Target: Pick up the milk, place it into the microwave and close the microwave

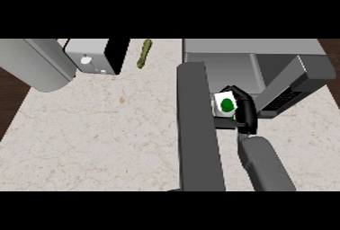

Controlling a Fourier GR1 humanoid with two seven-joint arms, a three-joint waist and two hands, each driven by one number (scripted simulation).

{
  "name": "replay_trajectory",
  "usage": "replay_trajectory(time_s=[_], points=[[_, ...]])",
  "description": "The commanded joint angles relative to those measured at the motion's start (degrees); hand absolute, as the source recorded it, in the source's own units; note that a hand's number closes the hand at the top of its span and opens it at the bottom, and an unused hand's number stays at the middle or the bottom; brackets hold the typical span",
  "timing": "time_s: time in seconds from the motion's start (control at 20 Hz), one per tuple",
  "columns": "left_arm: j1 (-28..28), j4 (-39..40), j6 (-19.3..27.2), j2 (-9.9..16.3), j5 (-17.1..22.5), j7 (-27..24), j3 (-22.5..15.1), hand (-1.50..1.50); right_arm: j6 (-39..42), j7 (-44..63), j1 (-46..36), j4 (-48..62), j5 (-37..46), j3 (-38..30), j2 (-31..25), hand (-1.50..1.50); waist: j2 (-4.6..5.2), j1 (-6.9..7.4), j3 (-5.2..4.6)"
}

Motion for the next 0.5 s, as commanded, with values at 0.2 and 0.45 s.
replay_trajectory(time_s=[0.2, 0.45], points=[[0.41, -1.19, -1.11, 1.72, 2.30, 0.62, 2.40, -1.50, -0.65, -4.45, -16.58, 22.82, -3.25, -7.82, -2.99, 1.50, 0.54, 1.27, 0.07], [-2.66, 0.98, -1.54, 1.61, 2.46, 1.97, 2.64, -1.50, -7.06, -8.88, -20.95, 33.27, 0.05, -8.48, -3.18, 1.50, 0.99, 1.98, 0.09]])
